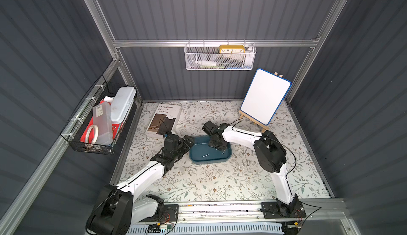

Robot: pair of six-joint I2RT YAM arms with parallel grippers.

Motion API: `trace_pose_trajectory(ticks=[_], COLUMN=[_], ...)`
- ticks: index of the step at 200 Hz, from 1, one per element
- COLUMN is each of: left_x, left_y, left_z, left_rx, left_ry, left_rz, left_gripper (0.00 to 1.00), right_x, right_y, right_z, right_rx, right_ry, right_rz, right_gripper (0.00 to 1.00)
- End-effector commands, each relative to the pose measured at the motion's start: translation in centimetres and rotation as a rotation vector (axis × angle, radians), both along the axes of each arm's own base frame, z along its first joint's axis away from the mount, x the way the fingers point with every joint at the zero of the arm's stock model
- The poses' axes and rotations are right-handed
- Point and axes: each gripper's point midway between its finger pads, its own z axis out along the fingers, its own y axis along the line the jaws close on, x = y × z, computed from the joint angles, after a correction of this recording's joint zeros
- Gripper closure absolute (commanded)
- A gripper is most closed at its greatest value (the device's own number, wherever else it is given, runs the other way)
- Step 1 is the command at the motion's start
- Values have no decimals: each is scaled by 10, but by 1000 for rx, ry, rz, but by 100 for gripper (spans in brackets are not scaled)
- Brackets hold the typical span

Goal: Take out the screws from the storage box
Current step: Pick up the screw from the storage box.

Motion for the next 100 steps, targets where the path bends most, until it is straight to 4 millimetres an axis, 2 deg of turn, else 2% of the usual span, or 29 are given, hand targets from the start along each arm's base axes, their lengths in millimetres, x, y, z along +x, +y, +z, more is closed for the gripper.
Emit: trace_pose_trajectory(ticks=[1, 36, 74, 100], left_x=[-2, -2, -2, -4], left_y=[-3, -3, -3, -3], left_z=[0, -2, -3, -2], left_rx=[7, 9, 10, 8], left_ry=[-7, -3, -1, -4], left_rz=[-22, -24, -24, -26], left_gripper=[7, 7, 7, 7], right_x=[-11, -2, -6, -8], right_y=[-22, -19, -20, -20], right_z=[-26, -15, -30, -40], right_rx=[-73, -68, -78, -85], right_ry=[77, 53, 84, 100], right_rz=[-2, 7, -3, -9], right_gripper=[100, 99, 91, 89])
